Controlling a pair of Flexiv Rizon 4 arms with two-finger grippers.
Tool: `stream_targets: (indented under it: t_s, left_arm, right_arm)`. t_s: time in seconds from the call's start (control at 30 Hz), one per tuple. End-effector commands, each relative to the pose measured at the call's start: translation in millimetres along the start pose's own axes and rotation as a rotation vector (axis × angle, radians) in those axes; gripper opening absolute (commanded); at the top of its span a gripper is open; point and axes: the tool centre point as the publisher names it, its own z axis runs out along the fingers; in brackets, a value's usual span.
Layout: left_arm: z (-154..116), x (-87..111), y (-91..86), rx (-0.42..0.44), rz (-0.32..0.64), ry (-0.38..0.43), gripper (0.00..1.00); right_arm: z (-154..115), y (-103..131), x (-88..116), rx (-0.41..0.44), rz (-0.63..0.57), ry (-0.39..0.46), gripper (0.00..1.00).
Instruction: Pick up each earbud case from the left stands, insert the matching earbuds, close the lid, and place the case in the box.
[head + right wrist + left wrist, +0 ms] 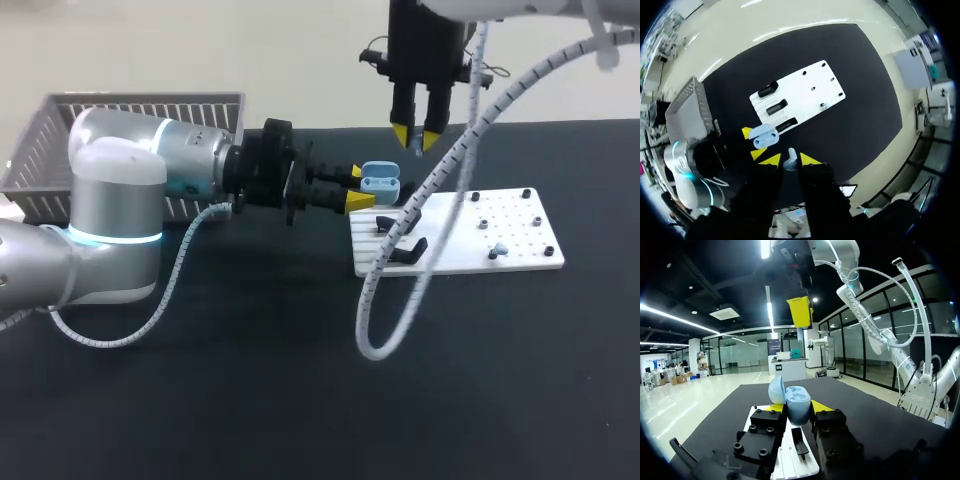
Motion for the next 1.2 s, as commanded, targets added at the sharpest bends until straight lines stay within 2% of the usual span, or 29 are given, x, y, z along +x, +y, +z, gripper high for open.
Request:
stream_targets:
  t_s: [0.03, 0.3, 0.63, 1.2]
  left_arm:
    - [0, 0.8, -0.2, -0.002, 0.002, -0.002, 0.0]
    - [0, 0.8, -0.2, -0.002, 0.002, -0.002, 0.0]
    - [0, 0.8, -0.2, -0.002, 0.002, -0.002, 0.0]
    - [0, 0.8, -0.2, -0.002, 0.002, -0.002, 0.0]
  right_arm:
    - [1, -9, 5, -0.027, 0.079, 0.004, 0.0]
    - [3, -3, 8, 0.015, 0.196, -0.009, 0.0]
    - [6, 15, 13, 0.055, 0.215, -0.041, 0.0]
    - [30, 25, 8, 0.06, 0.283, -0.007, 0.0]
